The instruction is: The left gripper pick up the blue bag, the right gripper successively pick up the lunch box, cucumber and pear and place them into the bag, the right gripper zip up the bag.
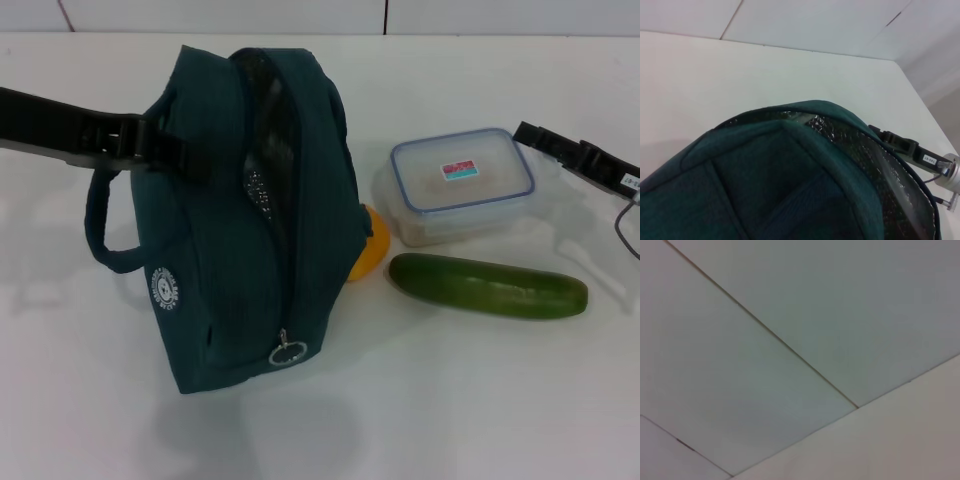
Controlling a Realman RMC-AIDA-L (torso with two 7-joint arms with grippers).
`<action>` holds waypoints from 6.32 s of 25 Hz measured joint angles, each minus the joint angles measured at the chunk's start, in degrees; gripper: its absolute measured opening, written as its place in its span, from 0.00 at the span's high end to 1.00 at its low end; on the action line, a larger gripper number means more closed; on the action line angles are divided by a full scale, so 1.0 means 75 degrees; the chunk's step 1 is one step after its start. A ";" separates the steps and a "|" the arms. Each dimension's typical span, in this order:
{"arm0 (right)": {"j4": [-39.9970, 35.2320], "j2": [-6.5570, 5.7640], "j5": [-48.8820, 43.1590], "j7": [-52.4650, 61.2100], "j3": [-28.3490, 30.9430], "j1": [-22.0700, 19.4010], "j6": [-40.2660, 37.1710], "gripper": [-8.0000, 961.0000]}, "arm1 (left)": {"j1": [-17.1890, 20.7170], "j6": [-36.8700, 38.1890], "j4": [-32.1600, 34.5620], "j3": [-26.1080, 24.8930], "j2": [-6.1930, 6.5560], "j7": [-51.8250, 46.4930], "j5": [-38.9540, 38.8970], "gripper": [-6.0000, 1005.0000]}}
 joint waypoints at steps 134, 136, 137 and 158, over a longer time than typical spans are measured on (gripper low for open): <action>0.2157 0.0105 0.3463 0.2446 -0.0307 0.3258 -0.3985 0.89 | 0.0010 -0.0197 -0.0779 -0.0147 -0.0089 0.0716 -0.0122 0.95; 0.2258 0.0105 0.3327 0.2408 -0.0285 0.3403 -0.3898 0.89 | -0.0028 -0.0209 -0.0833 -0.0145 -0.0090 0.0756 -0.0123 0.95; 0.2330 0.0105 0.3246 0.2364 -0.0283 0.3489 -0.3834 0.89 | -0.0047 -0.0212 -0.0852 -0.0145 -0.0091 0.0775 -0.0126 0.95; 0.2418 0.0105 0.2245 0.1865 -0.0269 0.3377 -0.2691 0.89 | 0.0094 -0.0723 -0.0869 -0.0594 -0.0087 0.1019 -0.0432 0.95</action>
